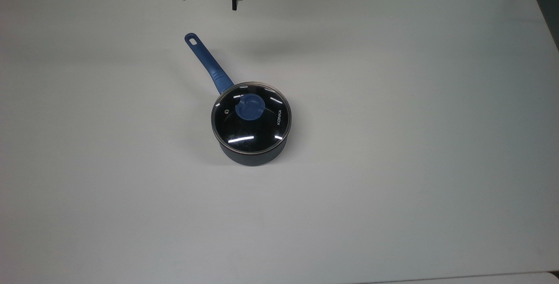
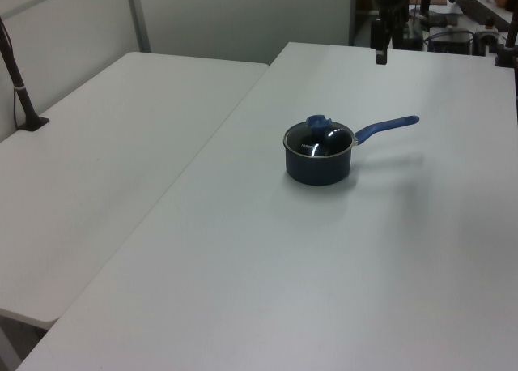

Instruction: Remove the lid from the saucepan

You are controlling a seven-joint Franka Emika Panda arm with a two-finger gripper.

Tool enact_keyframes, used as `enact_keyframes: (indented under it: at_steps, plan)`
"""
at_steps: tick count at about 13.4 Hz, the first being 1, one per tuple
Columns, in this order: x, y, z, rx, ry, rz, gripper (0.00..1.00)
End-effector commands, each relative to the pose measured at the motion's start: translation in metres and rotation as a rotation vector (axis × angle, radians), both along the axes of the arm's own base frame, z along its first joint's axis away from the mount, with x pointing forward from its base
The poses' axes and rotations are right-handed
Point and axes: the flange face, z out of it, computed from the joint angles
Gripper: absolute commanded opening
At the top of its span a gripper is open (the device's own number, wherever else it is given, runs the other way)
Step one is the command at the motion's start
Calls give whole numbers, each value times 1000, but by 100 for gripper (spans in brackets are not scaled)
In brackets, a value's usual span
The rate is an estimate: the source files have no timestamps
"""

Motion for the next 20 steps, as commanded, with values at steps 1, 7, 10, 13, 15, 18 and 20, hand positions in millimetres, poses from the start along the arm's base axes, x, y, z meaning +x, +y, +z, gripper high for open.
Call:
enact_keyframes:
  at_steps: [1, 7, 10, 13, 15, 18, 20]
  plan:
    - [-10, -9, 9, 0, 15, 6, 100]
    - [-6, -5, 6, 70, 7, -5, 100]
    - [-4, -10, 14, 53, -13, -8, 100]
    - [4, -9, 3, 46, -4, 1, 100]
    - [5, -10, 2, 46, -7, -1, 100]
    - [17, -5, -10, 57, -28, -11, 100]
    - [28, -4, -7, 61, -54, -42, 100]
